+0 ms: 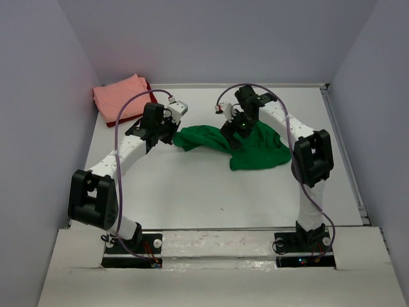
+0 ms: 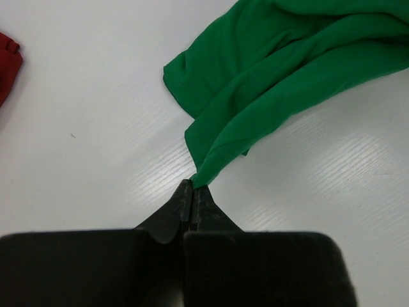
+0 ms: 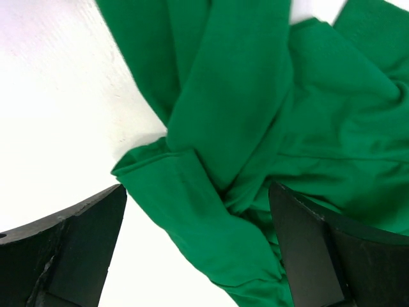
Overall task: Fold and stack the t-shirts
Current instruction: Flatten out the tshirt
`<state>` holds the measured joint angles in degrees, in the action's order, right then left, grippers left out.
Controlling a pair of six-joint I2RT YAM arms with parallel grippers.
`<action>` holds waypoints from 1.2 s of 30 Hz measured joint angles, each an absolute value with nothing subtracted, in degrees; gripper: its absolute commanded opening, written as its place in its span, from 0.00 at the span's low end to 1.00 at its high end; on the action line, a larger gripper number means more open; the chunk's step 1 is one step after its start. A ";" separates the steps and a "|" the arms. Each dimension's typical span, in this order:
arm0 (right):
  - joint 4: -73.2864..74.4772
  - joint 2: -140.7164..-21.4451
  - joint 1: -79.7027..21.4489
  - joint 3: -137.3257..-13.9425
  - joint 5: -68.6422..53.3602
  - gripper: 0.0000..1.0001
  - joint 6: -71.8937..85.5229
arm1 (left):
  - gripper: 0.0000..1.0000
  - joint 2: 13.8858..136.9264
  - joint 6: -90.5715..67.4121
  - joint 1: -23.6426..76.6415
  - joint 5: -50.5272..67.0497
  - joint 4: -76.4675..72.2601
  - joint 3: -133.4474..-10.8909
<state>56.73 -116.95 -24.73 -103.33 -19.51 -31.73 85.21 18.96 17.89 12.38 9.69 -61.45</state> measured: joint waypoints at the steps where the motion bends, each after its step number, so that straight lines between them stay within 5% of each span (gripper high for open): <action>1: 56.73 -116.95 -25.08 -103.31 -19.57 0.95 -31.73 | 0.00 85.23 18.96 17.89 12.45 9.69 -61.45; 12: 56.82 -116.95 -26.46 -103.24 -19.99 0.81 -31.64 | 0.00 85.27 18.96 17.89 13.23 9.69 -61.45; 32: 56.71 -116.95 -26.72 -97.41 -19.94 0.71 -31.05 | 0.00 85.27 18.98 17.89 13.47 9.67 -61.45; 35: 56.64 -116.95 -26.72 -97.36 -19.90 0.62 -31.05 | 0.00 85.27 18.98 17.89 13.47 9.69 -61.45; 36: 56.58 -116.95 -26.72 -97.36 -19.90 0.52 -31.05 | 0.00 85.27 18.98 17.89 13.47 9.67 -61.45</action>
<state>56.58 -116.95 -26.72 -97.36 -19.90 -31.05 85.27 18.98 17.89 13.47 9.67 -61.45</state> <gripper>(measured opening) 0.676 0.015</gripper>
